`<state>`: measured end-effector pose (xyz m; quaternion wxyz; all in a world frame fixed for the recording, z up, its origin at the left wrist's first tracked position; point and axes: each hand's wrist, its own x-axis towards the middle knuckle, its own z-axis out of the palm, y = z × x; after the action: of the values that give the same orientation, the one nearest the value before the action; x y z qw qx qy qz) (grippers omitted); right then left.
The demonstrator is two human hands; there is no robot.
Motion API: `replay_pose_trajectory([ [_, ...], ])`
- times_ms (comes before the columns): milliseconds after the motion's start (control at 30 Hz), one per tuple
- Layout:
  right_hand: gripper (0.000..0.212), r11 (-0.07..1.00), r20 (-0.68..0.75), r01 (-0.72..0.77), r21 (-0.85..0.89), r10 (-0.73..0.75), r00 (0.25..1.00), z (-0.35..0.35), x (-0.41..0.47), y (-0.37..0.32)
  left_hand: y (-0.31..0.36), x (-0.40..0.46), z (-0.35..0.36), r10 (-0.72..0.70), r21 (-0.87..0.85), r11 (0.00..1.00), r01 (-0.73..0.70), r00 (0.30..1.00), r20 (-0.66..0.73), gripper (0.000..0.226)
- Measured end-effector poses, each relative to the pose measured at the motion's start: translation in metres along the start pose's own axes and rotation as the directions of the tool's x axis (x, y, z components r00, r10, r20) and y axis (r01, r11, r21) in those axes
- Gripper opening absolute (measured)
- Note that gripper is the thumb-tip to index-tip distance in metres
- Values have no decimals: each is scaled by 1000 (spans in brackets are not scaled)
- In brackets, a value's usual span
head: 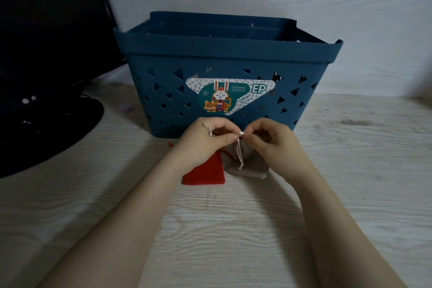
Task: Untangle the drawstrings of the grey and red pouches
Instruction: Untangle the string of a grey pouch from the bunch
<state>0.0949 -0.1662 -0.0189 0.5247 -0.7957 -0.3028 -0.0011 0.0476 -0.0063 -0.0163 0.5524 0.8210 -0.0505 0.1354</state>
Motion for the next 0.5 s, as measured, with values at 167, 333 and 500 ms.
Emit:
replay_pose_trajectory([
  [167, 9, 996, 94, -72, 48, 67, 993, 4, -1, -3, -9, 1, 12, 295, 309, 922, -234, 940, -169, 13],
  [333, 15, 949, 126, -186, 253, 159, 979, 6, 1, -3, -9, -1, 18, 407, 386, 871, -305, 888, -217, 11],
  [500, 18, 936, 149, -139, 325, 94, 984, 4, -1, -2, -5, -3, 17, 368, 321, 903, -286, 900, -235, 14],
])
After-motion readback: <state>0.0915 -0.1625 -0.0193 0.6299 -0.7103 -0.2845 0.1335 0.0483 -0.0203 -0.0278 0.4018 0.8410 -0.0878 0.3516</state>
